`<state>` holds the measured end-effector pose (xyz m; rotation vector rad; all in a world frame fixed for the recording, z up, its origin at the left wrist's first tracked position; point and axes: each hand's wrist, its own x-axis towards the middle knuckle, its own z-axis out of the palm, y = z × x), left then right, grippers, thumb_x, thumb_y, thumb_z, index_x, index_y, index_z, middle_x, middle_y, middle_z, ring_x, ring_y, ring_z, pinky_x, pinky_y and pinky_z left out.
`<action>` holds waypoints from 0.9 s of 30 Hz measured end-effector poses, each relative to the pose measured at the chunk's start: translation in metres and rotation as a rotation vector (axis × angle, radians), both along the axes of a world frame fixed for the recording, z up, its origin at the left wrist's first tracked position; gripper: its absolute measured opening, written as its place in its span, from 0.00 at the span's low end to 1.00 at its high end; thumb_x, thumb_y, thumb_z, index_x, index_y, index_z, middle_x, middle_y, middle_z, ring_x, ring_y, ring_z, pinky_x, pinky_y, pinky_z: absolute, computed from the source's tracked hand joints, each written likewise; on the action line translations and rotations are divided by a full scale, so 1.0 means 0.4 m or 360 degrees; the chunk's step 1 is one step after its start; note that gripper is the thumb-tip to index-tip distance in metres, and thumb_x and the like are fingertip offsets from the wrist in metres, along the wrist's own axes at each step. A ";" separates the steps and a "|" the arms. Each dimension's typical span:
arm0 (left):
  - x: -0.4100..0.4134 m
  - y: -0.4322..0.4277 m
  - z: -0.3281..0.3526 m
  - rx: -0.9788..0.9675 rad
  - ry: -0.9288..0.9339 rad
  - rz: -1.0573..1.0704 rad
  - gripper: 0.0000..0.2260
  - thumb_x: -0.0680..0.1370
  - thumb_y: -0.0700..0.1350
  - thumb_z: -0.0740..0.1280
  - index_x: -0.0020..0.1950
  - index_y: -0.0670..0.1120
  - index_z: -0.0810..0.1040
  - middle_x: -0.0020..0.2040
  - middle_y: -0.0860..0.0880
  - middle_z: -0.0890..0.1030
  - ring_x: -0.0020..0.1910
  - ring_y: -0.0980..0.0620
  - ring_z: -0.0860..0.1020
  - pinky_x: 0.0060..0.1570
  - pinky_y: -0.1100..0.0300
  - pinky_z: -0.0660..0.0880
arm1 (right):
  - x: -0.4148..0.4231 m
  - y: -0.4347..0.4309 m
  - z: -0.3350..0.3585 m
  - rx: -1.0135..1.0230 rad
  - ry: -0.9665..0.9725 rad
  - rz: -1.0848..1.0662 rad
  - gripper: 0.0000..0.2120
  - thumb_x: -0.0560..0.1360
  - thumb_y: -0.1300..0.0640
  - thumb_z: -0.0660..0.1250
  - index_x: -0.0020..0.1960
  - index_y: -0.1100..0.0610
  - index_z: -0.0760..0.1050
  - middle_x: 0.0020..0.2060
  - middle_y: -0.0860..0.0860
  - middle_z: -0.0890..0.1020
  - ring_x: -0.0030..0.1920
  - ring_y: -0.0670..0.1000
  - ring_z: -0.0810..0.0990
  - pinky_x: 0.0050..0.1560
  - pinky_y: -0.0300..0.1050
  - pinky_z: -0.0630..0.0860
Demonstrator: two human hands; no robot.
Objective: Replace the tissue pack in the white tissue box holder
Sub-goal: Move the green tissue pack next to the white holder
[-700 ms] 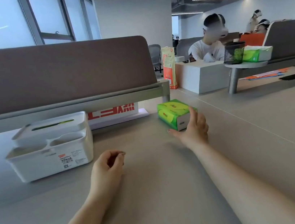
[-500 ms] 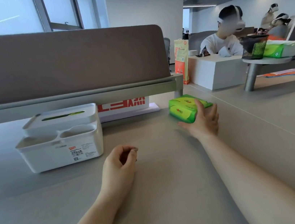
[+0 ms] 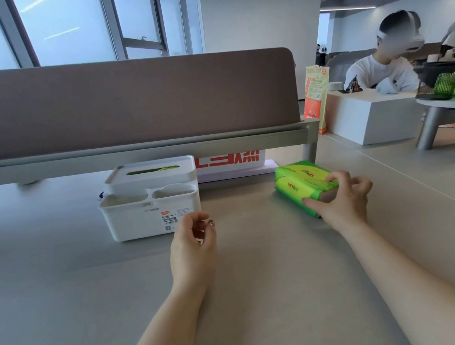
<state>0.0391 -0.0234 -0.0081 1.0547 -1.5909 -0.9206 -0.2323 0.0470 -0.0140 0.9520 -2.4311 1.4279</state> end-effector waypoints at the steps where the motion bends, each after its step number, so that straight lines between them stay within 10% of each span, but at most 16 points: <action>1: 0.009 0.011 0.004 0.0027 0.0025 -0.0001 0.06 0.75 0.42 0.65 0.48 0.53 0.76 0.40 0.53 0.78 0.38 0.55 0.75 0.38 0.65 0.69 | 0.023 0.016 -0.002 -0.0024 -0.0009 0.0039 0.29 0.58 0.50 0.78 0.54 0.48 0.68 0.61 0.58 0.61 0.58 0.59 0.70 0.61 0.48 0.71; 10: 0.194 0.096 0.009 0.0092 0.0041 0.0060 0.05 0.76 0.42 0.65 0.50 0.51 0.76 0.42 0.51 0.79 0.39 0.56 0.76 0.37 0.66 0.69 | 0.255 0.178 -0.004 -0.0173 0.0142 0.0281 0.30 0.57 0.53 0.80 0.54 0.53 0.69 0.56 0.58 0.64 0.58 0.45 0.61 0.55 0.38 0.66; 22: 0.328 0.146 0.003 0.0081 0.0063 0.0080 0.05 0.76 0.42 0.66 0.51 0.48 0.77 0.40 0.53 0.78 0.39 0.58 0.75 0.37 0.68 0.68 | 0.391 0.252 -0.004 0.0119 0.0416 0.0127 0.39 0.56 0.36 0.75 0.58 0.54 0.67 0.67 0.60 0.63 0.66 0.60 0.64 0.64 0.55 0.66; 27: 0.343 0.122 0.021 0.0087 0.0069 0.0093 0.06 0.76 0.43 0.64 0.53 0.49 0.76 0.40 0.53 0.77 0.39 0.56 0.75 0.36 0.63 0.69 | 0.453 0.214 0.036 0.0035 0.0878 0.0129 0.25 0.64 0.42 0.66 0.56 0.54 0.71 0.66 0.60 0.70 0.62 0.64 0.69 0.63 0.55 0.63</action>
